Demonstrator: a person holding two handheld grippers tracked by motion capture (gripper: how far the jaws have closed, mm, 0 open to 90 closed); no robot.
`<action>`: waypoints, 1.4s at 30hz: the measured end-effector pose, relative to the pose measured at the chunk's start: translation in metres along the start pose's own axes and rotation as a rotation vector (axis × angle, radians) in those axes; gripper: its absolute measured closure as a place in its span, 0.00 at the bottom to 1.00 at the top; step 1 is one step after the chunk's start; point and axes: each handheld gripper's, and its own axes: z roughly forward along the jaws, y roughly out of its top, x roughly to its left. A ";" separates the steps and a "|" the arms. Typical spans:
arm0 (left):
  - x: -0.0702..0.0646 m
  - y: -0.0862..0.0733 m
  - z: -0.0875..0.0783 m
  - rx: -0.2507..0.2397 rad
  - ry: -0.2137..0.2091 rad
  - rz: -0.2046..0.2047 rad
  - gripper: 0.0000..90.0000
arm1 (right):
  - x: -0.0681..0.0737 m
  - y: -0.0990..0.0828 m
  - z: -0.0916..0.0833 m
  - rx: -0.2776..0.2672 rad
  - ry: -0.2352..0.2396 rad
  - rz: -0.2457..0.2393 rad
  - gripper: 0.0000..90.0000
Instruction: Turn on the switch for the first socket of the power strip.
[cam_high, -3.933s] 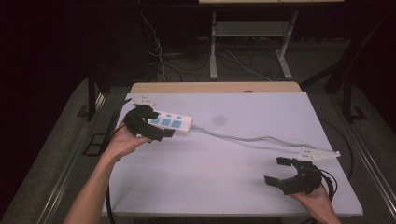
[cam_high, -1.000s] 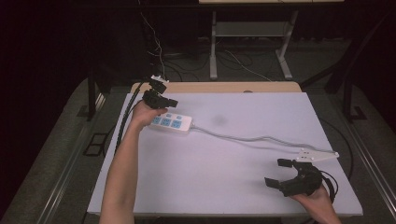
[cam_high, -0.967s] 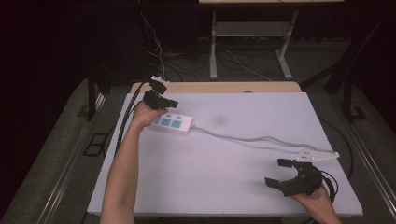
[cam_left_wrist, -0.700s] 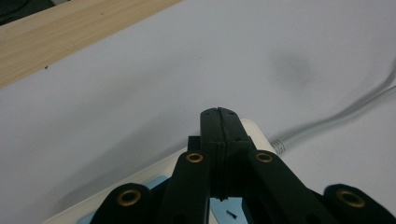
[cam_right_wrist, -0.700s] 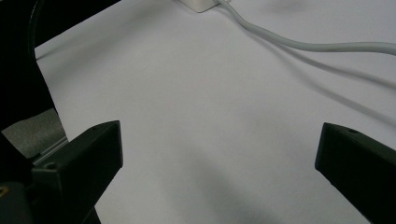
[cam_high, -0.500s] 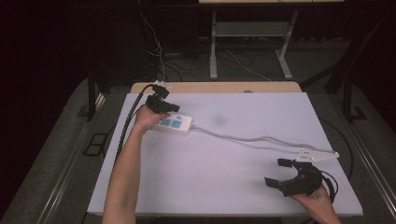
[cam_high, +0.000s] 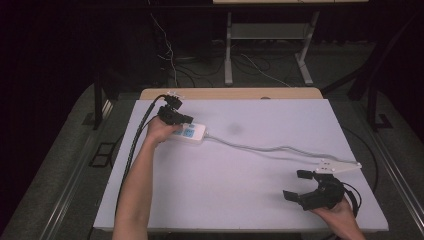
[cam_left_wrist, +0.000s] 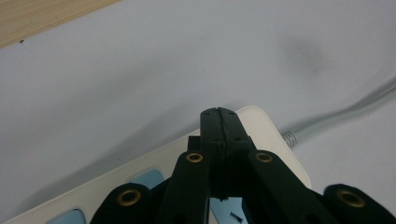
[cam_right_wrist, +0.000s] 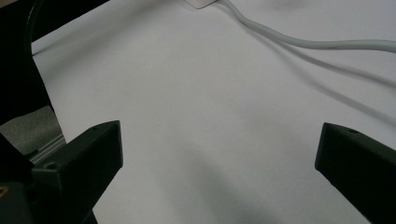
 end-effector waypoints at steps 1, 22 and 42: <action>0.000 0.000 0.001 0.007 0.000 0.007 0.99 | 0.000 0.000 0.000 0.000 -0.001 0.001 0.00; -0.003 -0.002 0.010 0.028 0.007 0.008 0.99 | -0.003 0.001 -0.007 -0.046 -0.014 0.016 0.00; -0.002 -0.011 0.013 -0.003 -0.005 -0.100 1.00 | -0.002 0.003 -0.010 -0.077 -0.009 0.026 0.00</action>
